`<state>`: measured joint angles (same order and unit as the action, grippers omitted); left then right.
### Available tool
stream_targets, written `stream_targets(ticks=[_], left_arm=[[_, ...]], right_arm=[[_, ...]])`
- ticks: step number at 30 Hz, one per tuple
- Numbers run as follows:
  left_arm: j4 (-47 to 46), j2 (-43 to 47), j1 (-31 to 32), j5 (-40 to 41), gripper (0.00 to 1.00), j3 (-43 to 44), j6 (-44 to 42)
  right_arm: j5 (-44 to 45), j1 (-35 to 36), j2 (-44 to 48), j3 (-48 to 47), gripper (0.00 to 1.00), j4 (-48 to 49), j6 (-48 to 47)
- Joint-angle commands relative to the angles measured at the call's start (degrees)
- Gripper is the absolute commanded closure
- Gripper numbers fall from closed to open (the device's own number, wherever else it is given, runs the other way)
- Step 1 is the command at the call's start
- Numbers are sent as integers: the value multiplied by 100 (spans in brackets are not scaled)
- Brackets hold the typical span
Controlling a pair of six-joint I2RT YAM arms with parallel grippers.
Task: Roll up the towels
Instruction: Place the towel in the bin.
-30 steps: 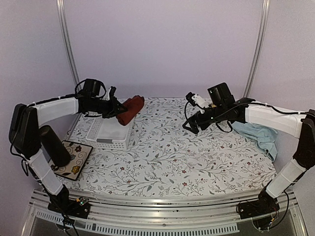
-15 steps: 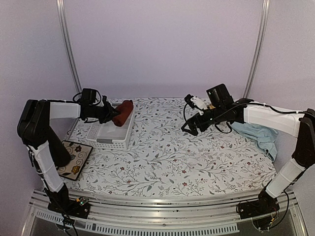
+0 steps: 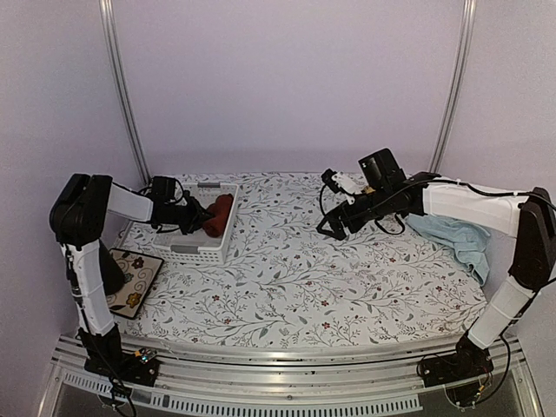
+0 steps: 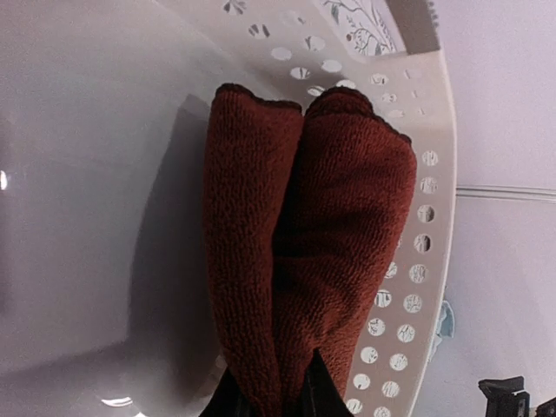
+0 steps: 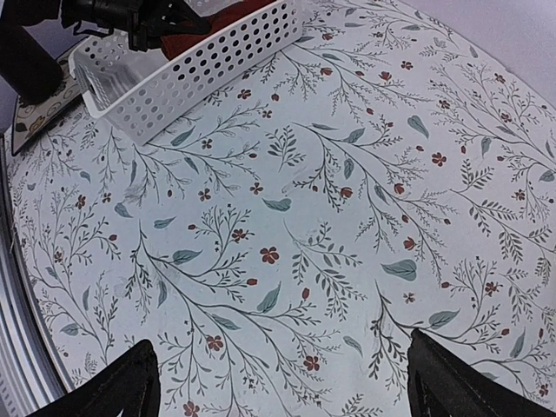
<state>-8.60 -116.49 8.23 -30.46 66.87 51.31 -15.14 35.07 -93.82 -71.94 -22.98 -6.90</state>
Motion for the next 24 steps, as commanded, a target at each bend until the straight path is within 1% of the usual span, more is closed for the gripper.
stream_targets(ticks=[1, 9, 11, 13, 19, 21, 22, 24], left_arm=[[-658, -244, -54, -187, 99, -170, 283], [-1335, -443, -59, -343, 95, -360, 650], [-1730, -436, -53, -481, 95, -446, 859], [-1931, -449, -51, -586, 95, -509, 977], [-2274, -680, -41, -689, 90, -645, 1176], [-2182, -729, -9, -650, 87, -626, 1117], [-1988, -722, 10, -590, 84, -592, 1022], [-1539, -652, 45, -371, 77, -490, 677]], right_arm=[[-172, -13, -174, -237, 1, -91, -44], [-297, -16, -363, -388, 1, -145, -84], [-322, -9, -390, -398, 1, -145, -77], [-339, -5, -415, -397, 1, -140, -76], [-352, 9, -503, -460, 1, -177, -101], [-329, 25, -530, -482, 1, -209, -125], [-322, 34, -548, -504, 1, -229, -140], [-315, 45, -579, -537, 1, -270, -160]])
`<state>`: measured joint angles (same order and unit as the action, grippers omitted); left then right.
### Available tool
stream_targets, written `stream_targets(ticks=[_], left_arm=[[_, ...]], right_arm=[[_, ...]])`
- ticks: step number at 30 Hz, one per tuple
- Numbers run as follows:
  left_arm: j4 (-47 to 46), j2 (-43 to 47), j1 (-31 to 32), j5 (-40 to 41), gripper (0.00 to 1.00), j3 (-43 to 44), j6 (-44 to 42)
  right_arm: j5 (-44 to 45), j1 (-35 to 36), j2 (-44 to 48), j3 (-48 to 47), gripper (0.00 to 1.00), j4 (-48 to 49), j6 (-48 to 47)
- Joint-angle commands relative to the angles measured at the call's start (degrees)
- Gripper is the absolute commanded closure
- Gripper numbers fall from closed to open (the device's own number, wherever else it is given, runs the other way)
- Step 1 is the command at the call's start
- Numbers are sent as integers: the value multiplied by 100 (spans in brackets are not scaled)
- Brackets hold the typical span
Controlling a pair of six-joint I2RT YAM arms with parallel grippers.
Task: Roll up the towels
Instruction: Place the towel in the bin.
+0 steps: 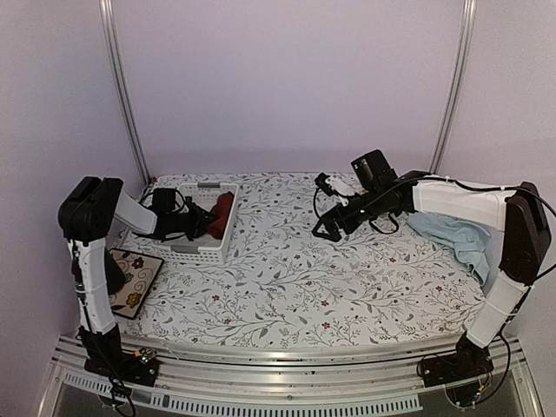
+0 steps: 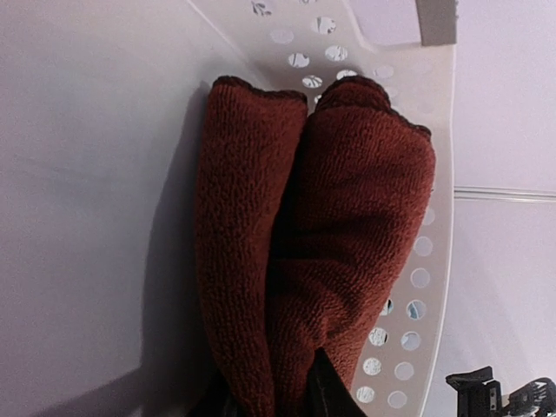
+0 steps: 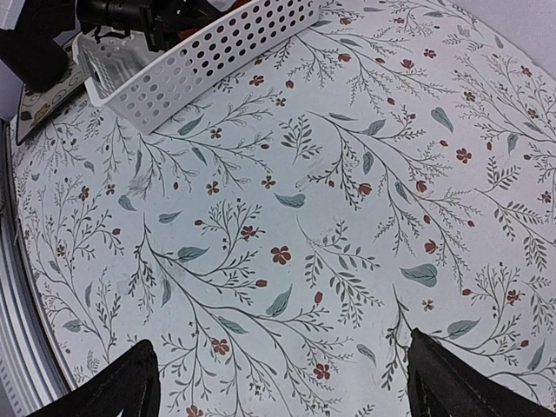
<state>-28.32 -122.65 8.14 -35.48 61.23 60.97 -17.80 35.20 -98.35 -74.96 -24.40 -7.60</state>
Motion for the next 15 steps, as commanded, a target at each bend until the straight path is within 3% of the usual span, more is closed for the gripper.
stream_targets(ticks=[1, 8, 15], left_arm=[[657, 7, 60, 243, 71, 134, -435], [1438, 200, 104, 586, 54, 447, -932], [1672, 499, 127, 825, 51, 454, -1129]], right_arm=[[-55, 37, -139, -250, 1, -134, -100], [-85, 79, -217, -291, 1, -135, -106], [-109, 106, -253, -320, 1, -165, -110]])
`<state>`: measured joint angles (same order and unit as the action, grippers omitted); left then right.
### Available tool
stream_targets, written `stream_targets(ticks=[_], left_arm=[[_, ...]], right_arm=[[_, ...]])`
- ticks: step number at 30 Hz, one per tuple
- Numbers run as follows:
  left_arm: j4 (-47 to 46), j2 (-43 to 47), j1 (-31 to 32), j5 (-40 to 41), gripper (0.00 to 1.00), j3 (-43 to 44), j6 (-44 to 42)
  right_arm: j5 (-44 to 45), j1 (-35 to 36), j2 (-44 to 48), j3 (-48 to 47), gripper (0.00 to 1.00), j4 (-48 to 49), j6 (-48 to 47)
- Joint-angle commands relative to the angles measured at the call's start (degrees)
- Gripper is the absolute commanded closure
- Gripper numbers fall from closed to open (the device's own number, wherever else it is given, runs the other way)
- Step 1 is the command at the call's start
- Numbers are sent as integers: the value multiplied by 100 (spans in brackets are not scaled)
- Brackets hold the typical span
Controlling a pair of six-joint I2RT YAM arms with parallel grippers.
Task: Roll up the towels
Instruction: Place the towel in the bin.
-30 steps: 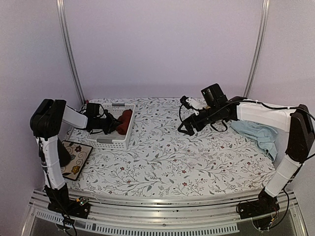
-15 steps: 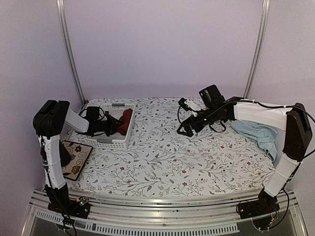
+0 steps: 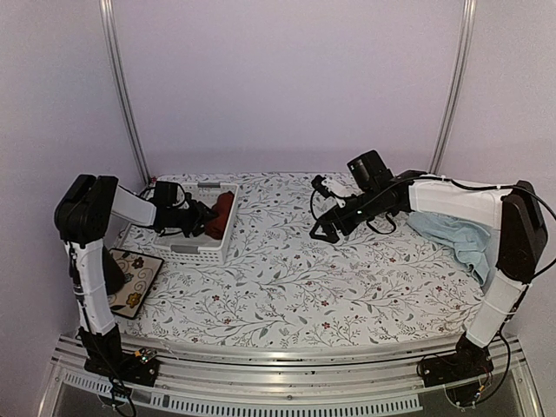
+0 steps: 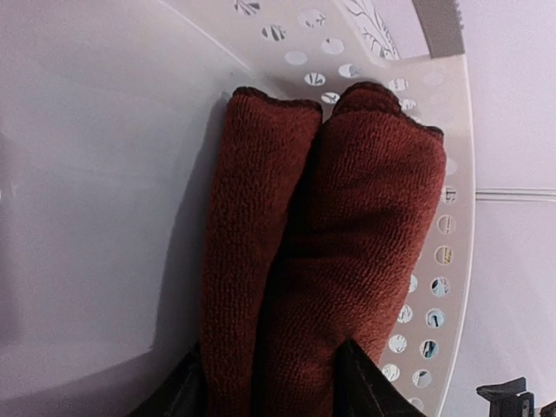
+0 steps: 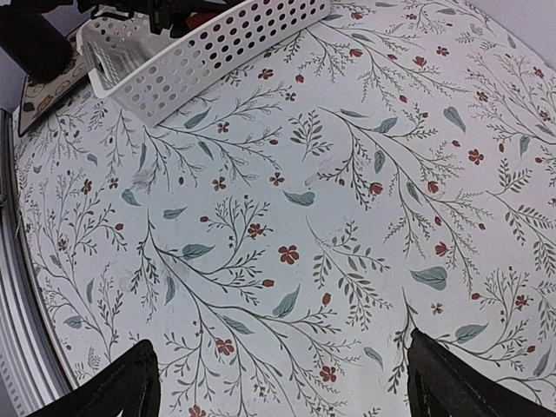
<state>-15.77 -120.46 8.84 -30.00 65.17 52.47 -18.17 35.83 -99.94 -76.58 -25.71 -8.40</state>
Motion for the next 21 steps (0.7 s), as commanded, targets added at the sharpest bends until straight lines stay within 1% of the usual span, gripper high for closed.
stream_targets(ticks=[1, 14, 16, 21], left_arm=[[452, 321, 56, 294, 51, 66, -298], [824, 722, 196, 582, 48, 120, -624], [1033, 924, 220, 739, 47, 227, -772], [1991, 873, 305, 1352, 45, 694, -1151]], right_arm=[[-68, 45, -95, -162, 1, -38, -30], [-149, 63, -174, -239, 1, -59, -48], [-169, 72, -183, -245, 1, -56, -39], [-204, 105, -175, -207, 1, -38, -16]])
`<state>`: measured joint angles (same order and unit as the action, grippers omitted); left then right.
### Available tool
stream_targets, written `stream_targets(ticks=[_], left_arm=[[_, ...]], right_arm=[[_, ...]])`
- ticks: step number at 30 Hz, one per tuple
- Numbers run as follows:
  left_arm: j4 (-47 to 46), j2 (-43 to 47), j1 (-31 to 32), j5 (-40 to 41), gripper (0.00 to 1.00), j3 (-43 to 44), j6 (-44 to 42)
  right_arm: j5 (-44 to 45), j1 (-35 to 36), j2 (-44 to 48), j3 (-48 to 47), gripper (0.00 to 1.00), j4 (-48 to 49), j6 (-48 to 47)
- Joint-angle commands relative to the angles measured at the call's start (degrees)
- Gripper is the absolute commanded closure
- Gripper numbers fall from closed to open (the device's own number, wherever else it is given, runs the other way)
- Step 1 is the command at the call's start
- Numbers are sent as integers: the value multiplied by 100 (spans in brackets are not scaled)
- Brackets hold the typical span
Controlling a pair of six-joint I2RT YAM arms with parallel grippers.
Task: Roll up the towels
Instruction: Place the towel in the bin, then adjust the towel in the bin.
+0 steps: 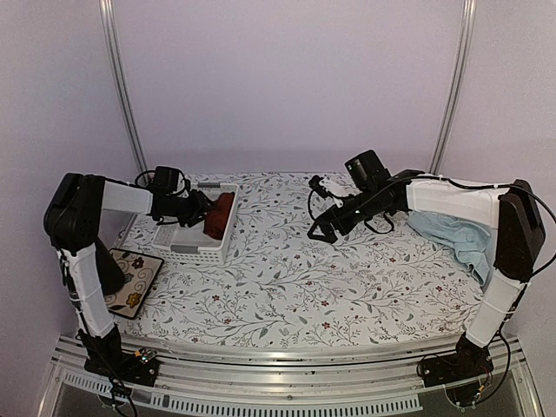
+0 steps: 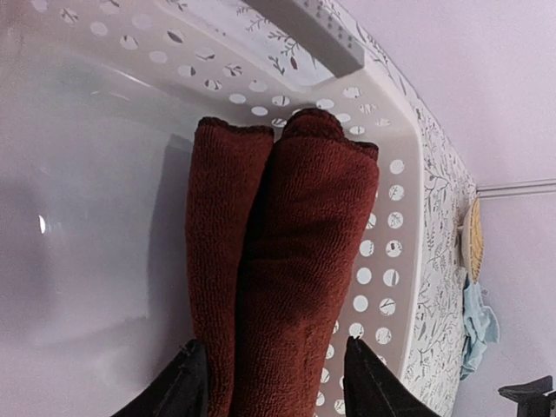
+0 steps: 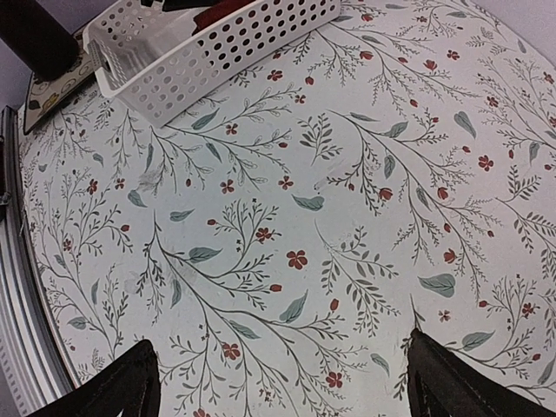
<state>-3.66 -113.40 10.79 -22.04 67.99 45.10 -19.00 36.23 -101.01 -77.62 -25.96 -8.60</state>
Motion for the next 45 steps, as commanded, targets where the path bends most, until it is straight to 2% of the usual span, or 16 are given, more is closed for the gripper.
stream_targets(ticks=[1, 9, 12, 18, 29, 34, 41, 45], left_arm=[[952, 141, 129, 660, 44, 508, -466], [1458, 130, 329, 1092, 42, 1019, -836], [1611, -151, 434, 1209, 43, 1315, -1014], [1790, -590, 471, 876, 44, 1784, -1065], [1951, -879, 496, 1090, 44, 1800, -1366], [1828, -914, 501, 938, 57, 1693, -1410], [1664, -986, 430, 639, 82, 1575, -1324], [1332, -943, 298, 223, 88, 1263, -1146]], right_arm=[[-121, 68, -60, -91, 1, -17, 7], [-122, 104, -50, -36, 1, -8, 42], [-121, 115, -32, 2, 1, 19, 58], [-113, 149, -10, 19, 1, 16, 78], [-130, 157, 35, 76, 1, 24, 78], [-130, 159, -13, 73, 1, 38, 73], [-130, 159, -49, 41, 1, 23, 60], [-125, 158, -54, 45, 1, -5, 43]])
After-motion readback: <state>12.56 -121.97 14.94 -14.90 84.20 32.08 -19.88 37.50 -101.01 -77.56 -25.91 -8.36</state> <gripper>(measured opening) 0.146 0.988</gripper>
